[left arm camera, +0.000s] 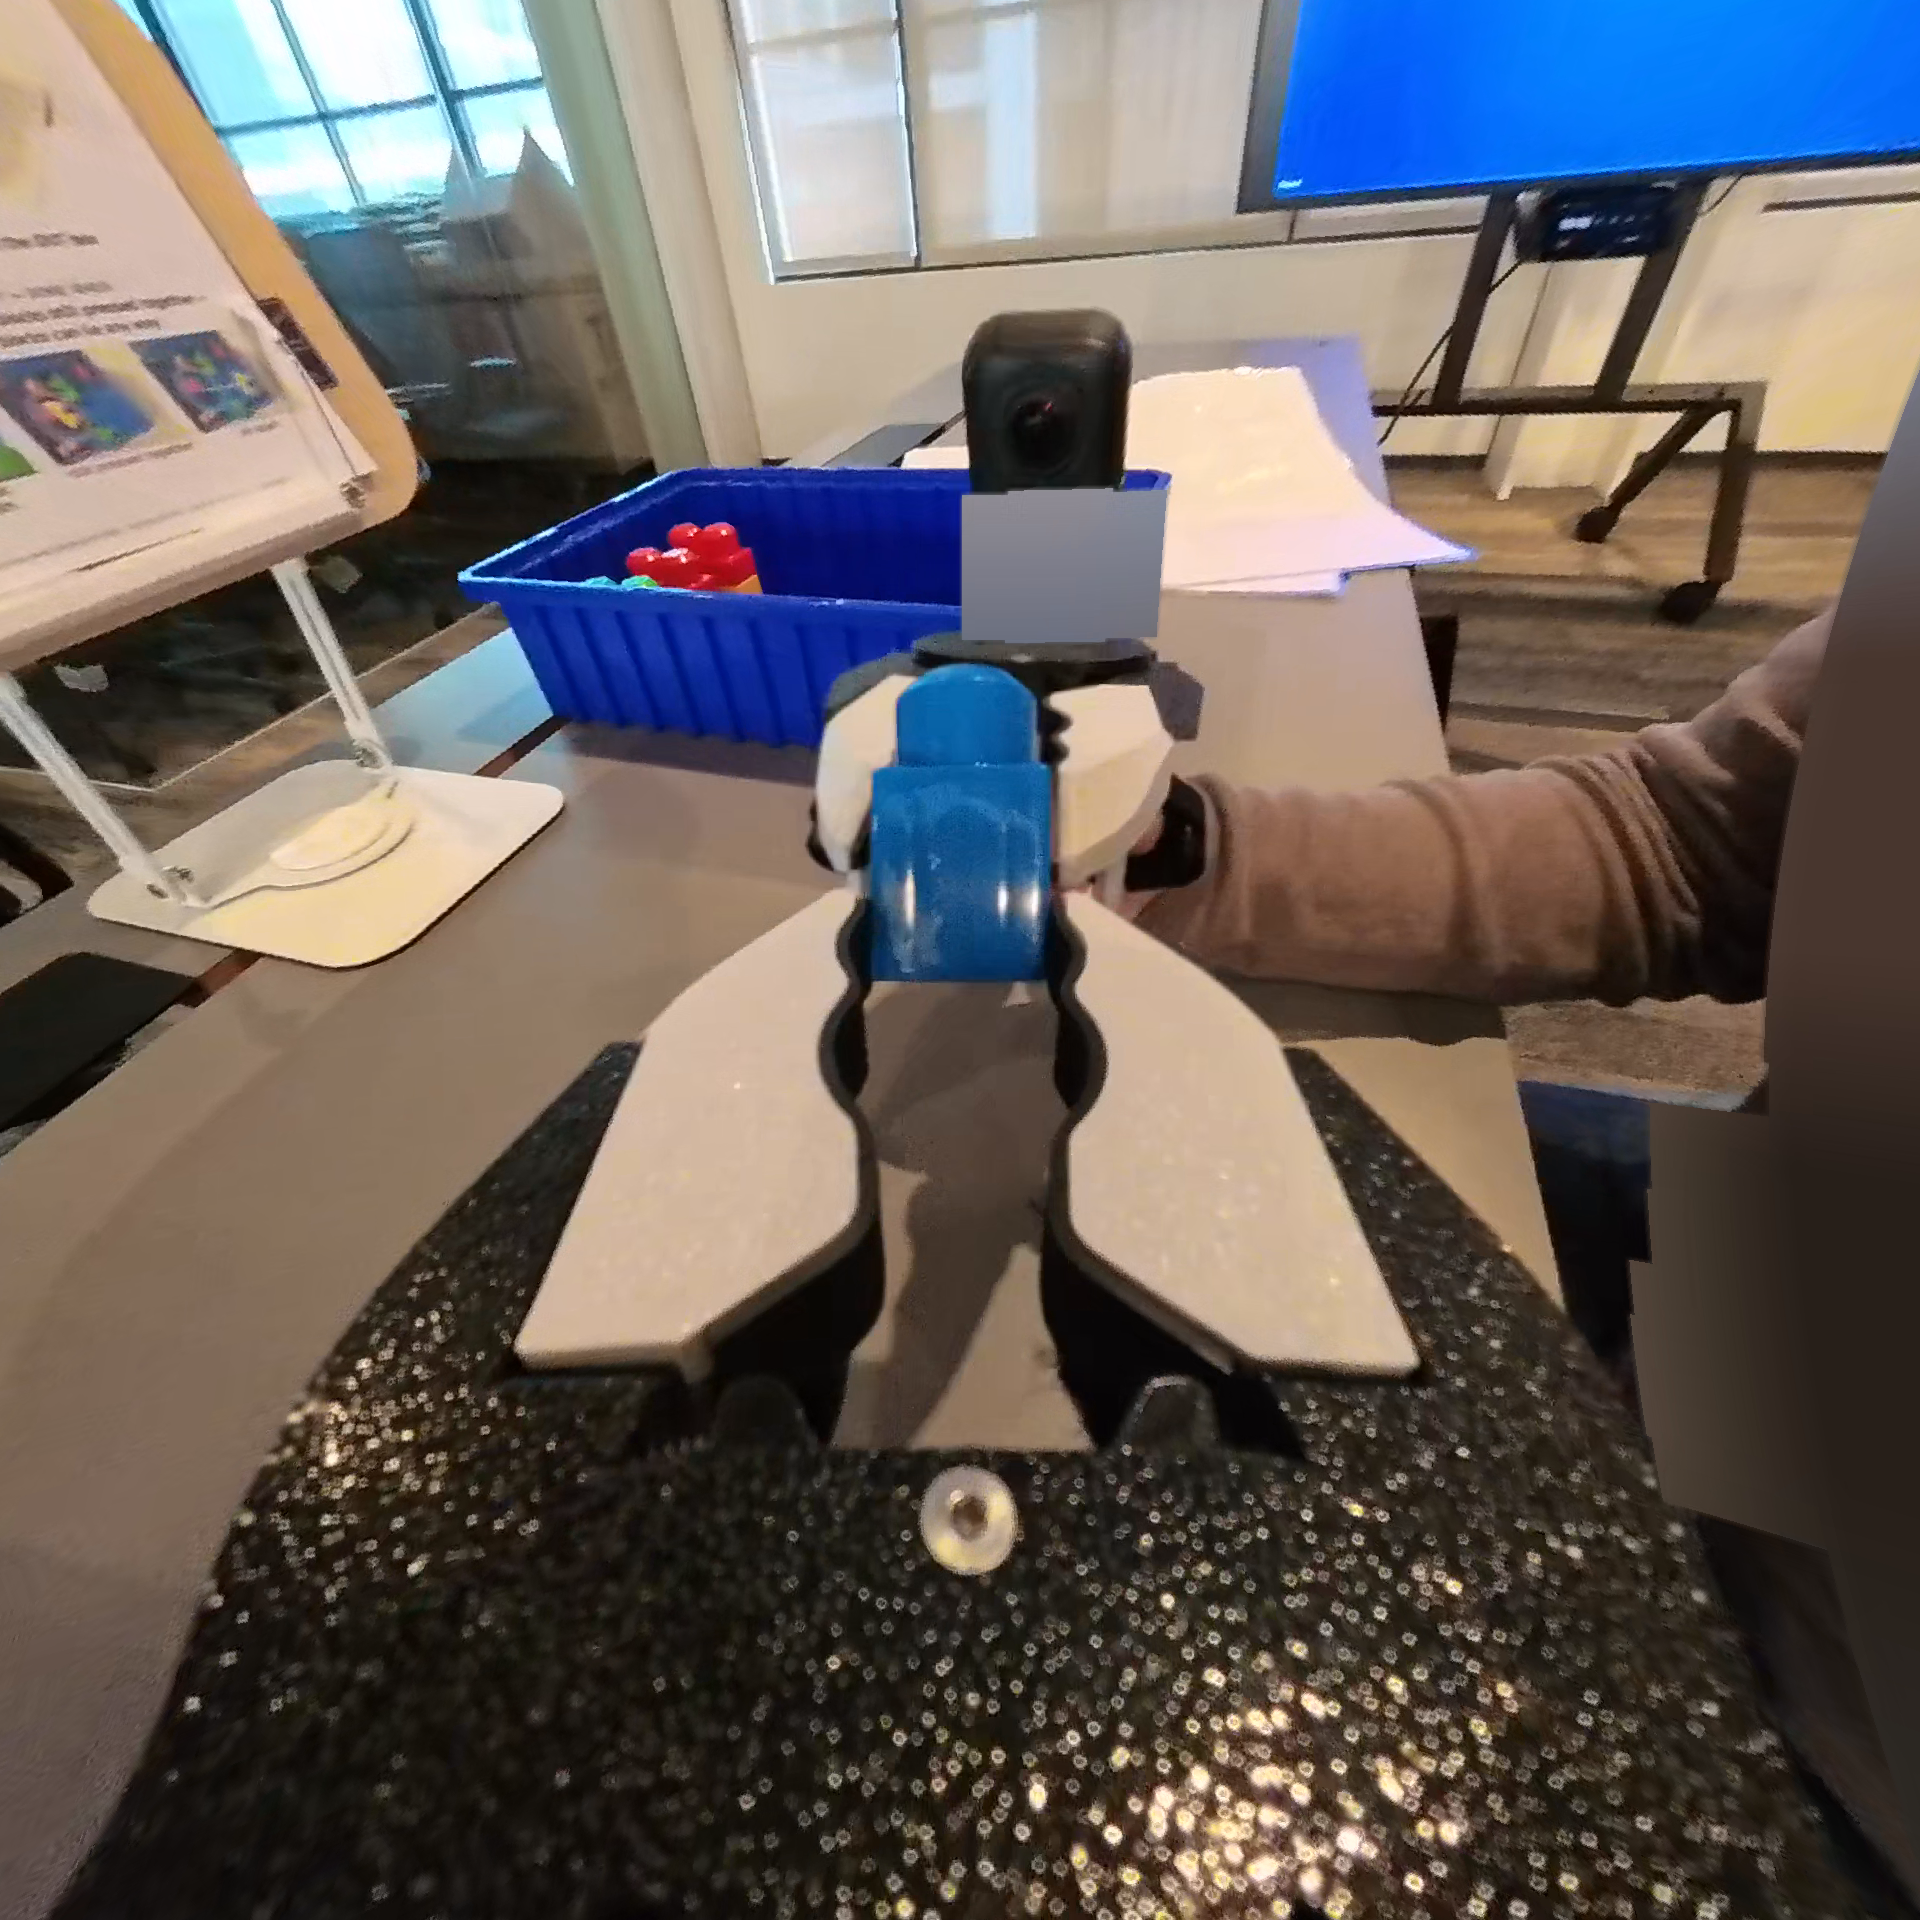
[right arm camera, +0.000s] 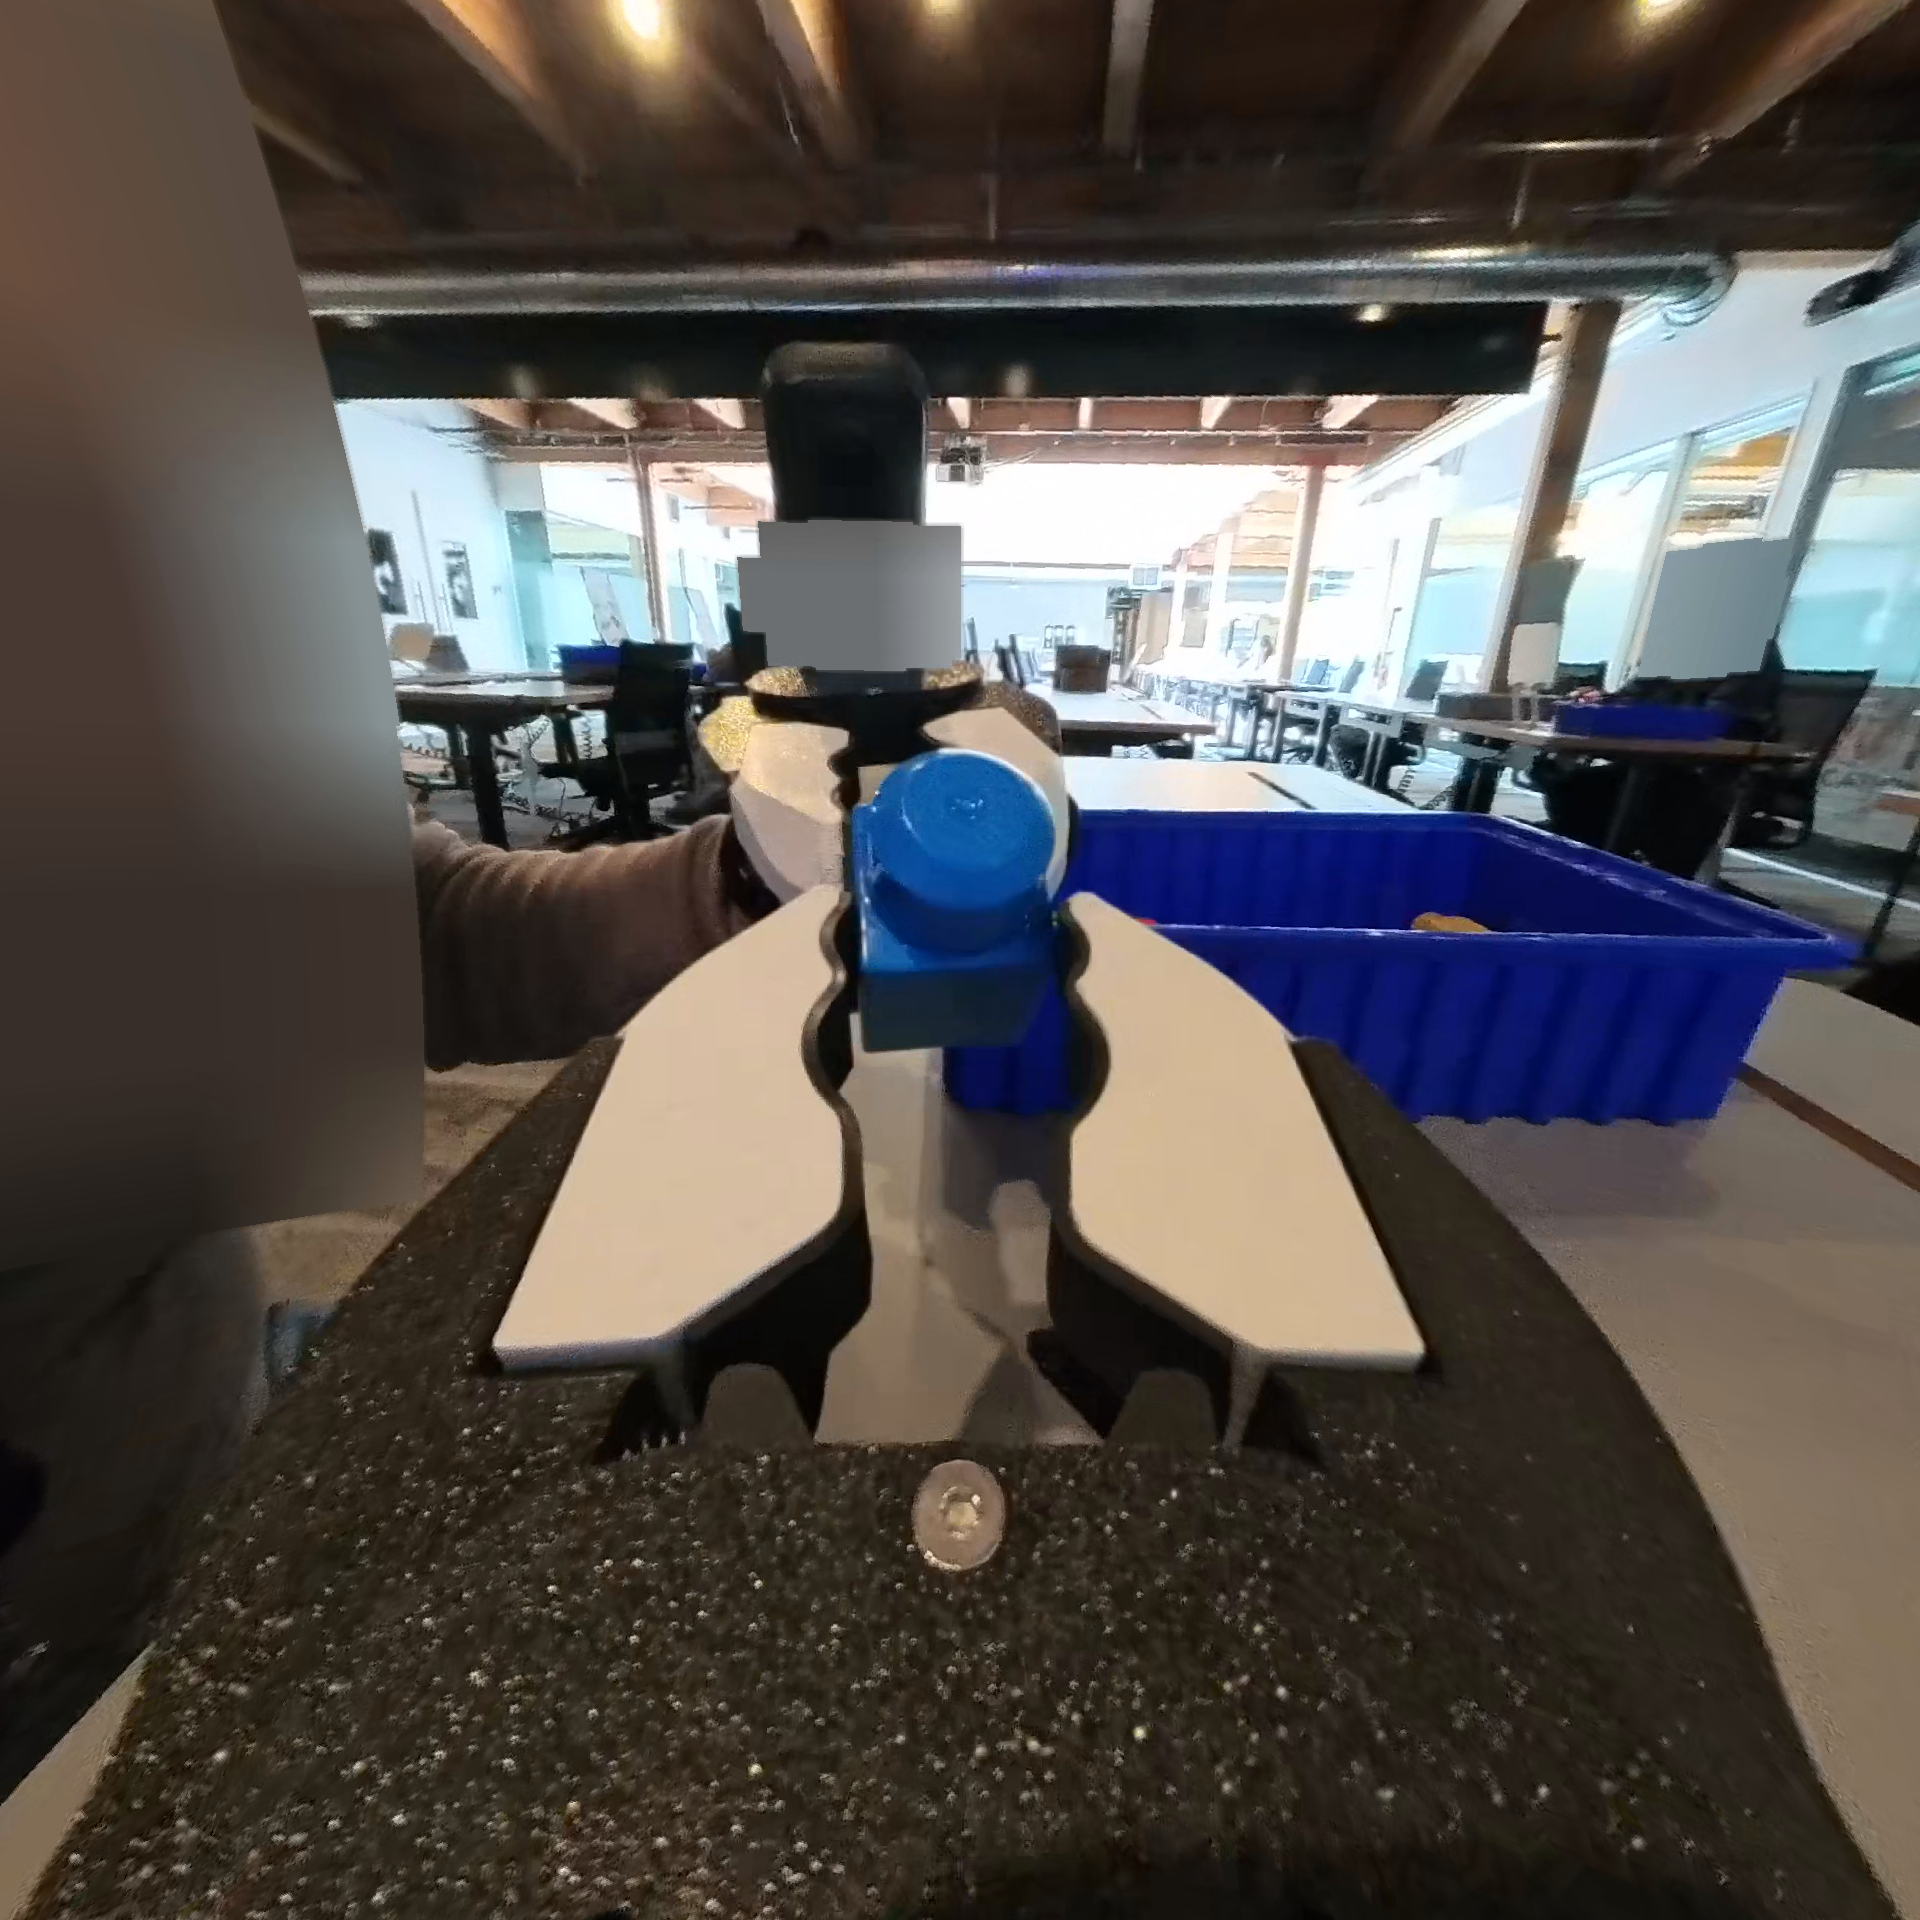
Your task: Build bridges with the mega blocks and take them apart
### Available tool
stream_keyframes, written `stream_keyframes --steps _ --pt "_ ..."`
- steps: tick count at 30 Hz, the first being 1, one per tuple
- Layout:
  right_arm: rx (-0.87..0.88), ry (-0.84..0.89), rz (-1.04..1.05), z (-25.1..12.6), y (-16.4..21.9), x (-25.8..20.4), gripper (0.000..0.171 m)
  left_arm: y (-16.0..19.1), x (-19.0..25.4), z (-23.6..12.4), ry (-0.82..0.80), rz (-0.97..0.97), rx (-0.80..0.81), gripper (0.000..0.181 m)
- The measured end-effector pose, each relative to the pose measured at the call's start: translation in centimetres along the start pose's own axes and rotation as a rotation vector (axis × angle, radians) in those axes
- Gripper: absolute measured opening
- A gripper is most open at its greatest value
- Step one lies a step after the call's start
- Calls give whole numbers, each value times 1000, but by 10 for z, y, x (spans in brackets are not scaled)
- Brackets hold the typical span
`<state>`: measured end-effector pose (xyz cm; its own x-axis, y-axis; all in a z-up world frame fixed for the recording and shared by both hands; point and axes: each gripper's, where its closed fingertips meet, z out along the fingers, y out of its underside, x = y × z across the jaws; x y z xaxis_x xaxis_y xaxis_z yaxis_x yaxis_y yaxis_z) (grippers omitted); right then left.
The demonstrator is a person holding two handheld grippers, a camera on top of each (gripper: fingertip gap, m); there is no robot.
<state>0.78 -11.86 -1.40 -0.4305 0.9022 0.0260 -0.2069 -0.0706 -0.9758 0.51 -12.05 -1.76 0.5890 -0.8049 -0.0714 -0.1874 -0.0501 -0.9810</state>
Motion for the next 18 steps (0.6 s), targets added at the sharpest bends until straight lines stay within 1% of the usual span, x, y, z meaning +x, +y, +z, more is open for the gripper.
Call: stream_keyframes --steps 2,4,6,8,10,12,15,18 --pt "-24 -6 5 0 3 0 36 2 1 0 3 -4 1 32" --pt "-67 3 -4 -3 10 3 36 3 -2 -1 -32 -6 -4 33" --pt "-165 57 -12 -12 23 14 36 4 -8 -6 -87 0 -11 52" --pt "-345 136 -15 -29 47 30 36 6 -16 -16 -144 -13 -34 63" --pt "-528 200 10 -46 72 41 36 10 -24 -28 -211 -24 -59 65" --pt "-639 221 22 -57 89 45 36 18 -32 -41 -277 -38 -106 65" --pt "-727 214 32 -64 106 45 36 31 -39 -61 -346 -62 -180 67" --pt "-761 207 26 -67 117 46 36 40 -49 -87 -426 -25 -277 70"
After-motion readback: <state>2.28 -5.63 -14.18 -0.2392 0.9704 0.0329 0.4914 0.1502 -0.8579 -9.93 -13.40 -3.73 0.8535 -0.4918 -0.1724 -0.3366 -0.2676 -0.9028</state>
